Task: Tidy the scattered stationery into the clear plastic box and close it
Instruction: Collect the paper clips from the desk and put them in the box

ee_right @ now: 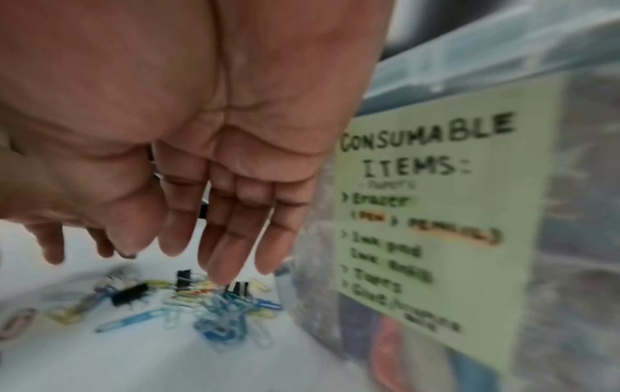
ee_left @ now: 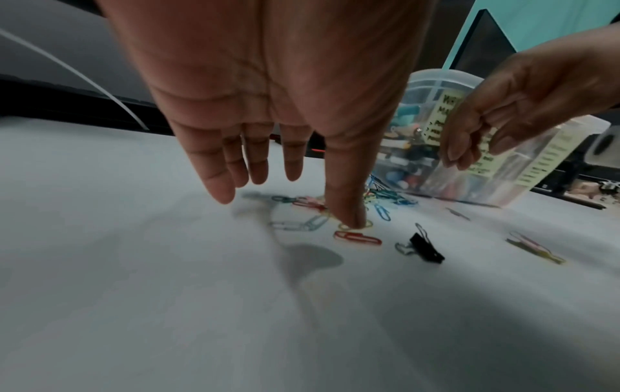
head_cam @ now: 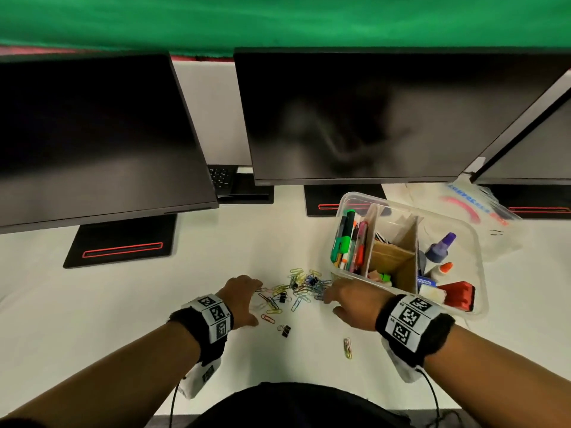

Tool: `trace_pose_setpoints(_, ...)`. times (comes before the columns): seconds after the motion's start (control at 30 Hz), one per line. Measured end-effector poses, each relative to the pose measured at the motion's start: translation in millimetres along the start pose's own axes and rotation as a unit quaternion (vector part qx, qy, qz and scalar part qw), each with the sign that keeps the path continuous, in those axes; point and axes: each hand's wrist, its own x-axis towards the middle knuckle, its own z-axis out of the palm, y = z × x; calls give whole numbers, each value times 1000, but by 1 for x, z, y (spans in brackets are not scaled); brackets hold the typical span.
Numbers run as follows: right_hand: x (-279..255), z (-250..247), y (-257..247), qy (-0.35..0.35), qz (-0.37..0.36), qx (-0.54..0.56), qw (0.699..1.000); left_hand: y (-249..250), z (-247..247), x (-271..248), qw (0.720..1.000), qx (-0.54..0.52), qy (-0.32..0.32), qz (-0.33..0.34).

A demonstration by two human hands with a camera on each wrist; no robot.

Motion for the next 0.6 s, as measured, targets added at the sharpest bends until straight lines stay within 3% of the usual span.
trace_pose_setpoints(0.33,3,-2,48,1,91,-71,993,17,13,8,1000,16,8,12)
trace_pose_setpoints(0.6,-5,53,23,-97,78,44,991,34,22,12,1000,3,15,15)
